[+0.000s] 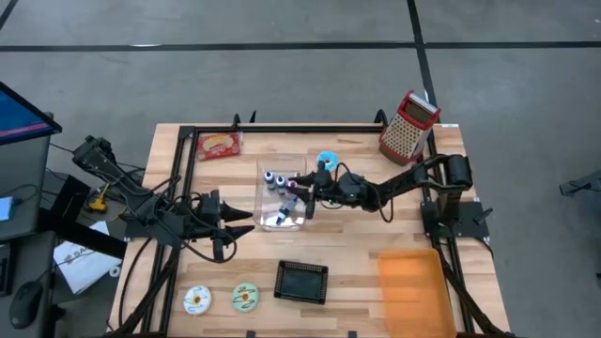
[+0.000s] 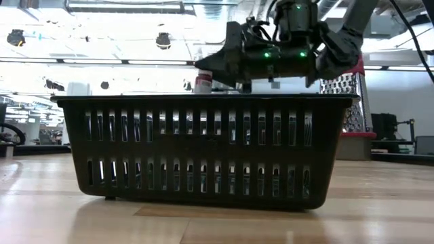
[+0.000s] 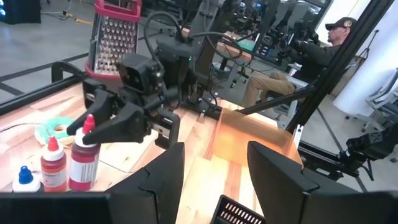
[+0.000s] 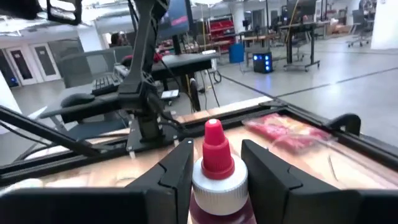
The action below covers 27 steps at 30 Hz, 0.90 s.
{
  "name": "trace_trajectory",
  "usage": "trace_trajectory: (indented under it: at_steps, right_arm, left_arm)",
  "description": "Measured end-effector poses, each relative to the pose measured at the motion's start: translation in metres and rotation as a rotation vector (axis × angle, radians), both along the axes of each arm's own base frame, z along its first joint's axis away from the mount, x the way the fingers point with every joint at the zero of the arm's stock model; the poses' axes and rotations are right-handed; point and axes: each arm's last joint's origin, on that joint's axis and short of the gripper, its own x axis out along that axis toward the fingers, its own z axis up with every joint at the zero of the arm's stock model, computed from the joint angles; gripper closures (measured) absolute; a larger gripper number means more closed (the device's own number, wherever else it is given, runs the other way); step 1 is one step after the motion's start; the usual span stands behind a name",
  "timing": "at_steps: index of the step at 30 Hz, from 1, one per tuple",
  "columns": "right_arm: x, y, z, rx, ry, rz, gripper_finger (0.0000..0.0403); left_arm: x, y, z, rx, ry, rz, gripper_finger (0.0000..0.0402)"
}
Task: Pick & Place Food Item
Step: Put the red food coloring bottle into the transparent bin
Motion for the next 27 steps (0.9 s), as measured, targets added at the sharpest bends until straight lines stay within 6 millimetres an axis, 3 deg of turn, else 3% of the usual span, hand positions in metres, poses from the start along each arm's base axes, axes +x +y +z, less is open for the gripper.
trace_trajectory:
  at_steps: [12,21,27]
  right_arm:
    - [-0.006,0.019,-0.019,0.005,0.115,-0.046,0.0290]
    - [-0.007,0.019,-0.025,0.004,0.187,-0.061,0.0288]
    - [-0.007,0.019,-0.027,0.003,0.202,-0.061,0.0260]
  left_arm:
    - [0.004,0.006,0.000,-0.002,0.001,0.027,0.0230]
    - [0.004,0.006,0.000,-0.002,0.001,0.027,0.0230]
    - [0.004,0.006,0.000,-0.003,0.000,0.027,0.0230]
